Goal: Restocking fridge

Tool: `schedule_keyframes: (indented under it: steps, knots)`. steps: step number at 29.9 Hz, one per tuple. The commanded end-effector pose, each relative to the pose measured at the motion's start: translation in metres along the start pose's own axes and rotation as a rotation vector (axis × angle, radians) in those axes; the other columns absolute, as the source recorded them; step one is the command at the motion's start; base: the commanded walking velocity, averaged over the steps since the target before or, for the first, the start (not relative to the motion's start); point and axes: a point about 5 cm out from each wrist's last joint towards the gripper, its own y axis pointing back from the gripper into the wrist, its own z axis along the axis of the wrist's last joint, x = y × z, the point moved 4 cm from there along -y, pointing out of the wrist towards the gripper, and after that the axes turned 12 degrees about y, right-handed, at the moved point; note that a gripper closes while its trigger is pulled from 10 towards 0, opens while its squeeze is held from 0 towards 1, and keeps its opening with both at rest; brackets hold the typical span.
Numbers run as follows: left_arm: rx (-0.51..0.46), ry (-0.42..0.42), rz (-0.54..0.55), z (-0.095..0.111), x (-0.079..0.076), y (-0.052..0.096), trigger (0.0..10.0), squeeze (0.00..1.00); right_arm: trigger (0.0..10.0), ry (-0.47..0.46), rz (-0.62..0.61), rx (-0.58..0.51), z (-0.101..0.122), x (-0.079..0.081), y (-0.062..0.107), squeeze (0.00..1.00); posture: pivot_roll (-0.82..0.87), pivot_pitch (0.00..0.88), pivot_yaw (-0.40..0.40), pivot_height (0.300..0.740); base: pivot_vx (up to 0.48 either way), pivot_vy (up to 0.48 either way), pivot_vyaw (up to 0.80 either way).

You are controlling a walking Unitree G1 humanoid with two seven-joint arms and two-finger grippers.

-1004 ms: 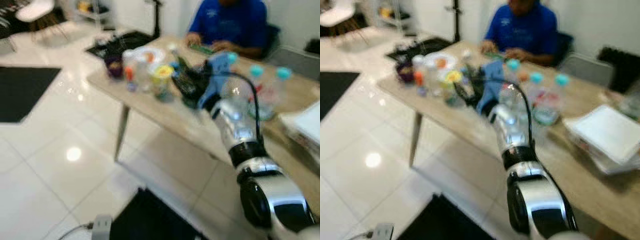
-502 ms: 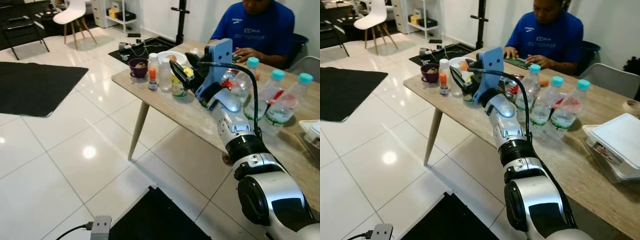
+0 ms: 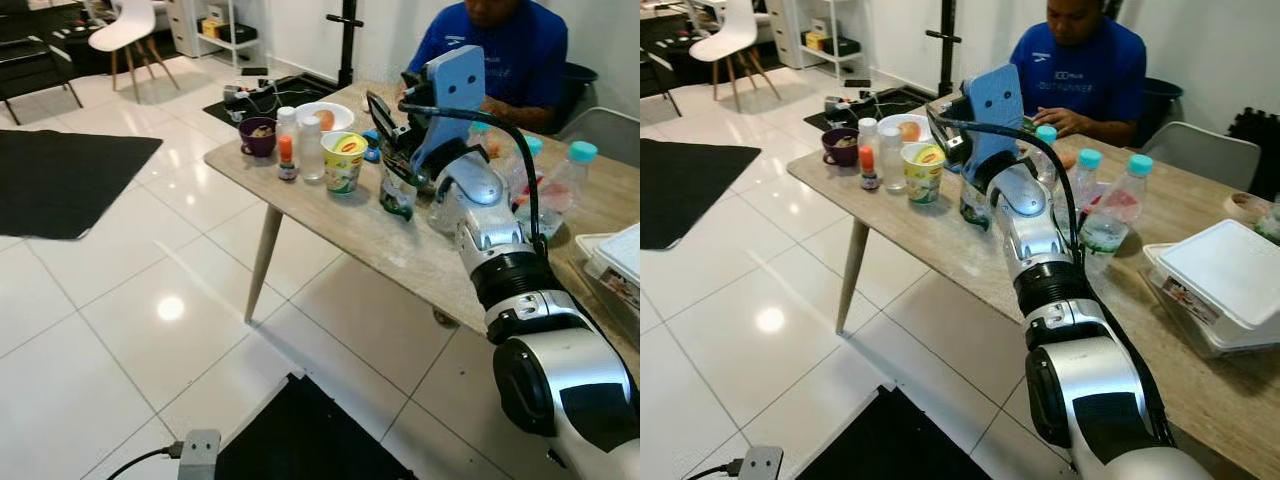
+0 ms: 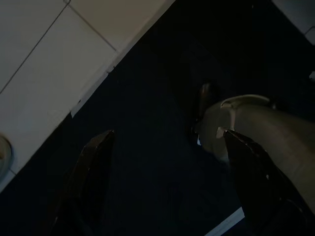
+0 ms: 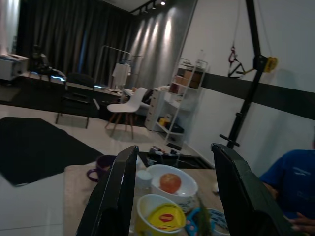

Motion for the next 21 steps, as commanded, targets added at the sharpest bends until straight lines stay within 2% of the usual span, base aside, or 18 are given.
schedule_keyframes:
  steps: [1, 8, 12, 21]
  knots:
    - [0.007, -0.038, -0.009, -0.001, 0.001, 0.000, 10.0, 0.00, 10.0, 0.017, 0.009, 0.004, 0.002, 0.003, -0.003, 0.00, -0.02, 0.022, -0.058, 0.740, 0.000, -0.472, 0.00]
    - [0.004, -0.016, 0.002, -0.002, 0.002, 0.001, 10.0, 0.00, 10.0, 0.029, 0.012, 0.018, -0.002, 0.009, -0.002, 0.00, -0.02, 0.023, -0.059, 0.740, 0.000, -0.472, 0.00]
    - [-0.010, 0.020, 0.005, 0.000, 0.003, 0.001, 10.0, 0.00, 10.0, 0.022, 0.001, 0.016, 0.000, 0.006, -0.004, 0.00, -0.02, 0.025, -0.060, 0.740, 0.000, 0.000, 0.00]
    - [-0.015, 0.021, 0.000, 0.001, 0.001, 0.000, 10.0, 0.00, 10.0, 0.051, -0.040, 0.024, 0.003, -0.003, -0.007, 0.00, -0.02, 0.030, -0.064, 0.740, 0.000, 0.000, 0.00]
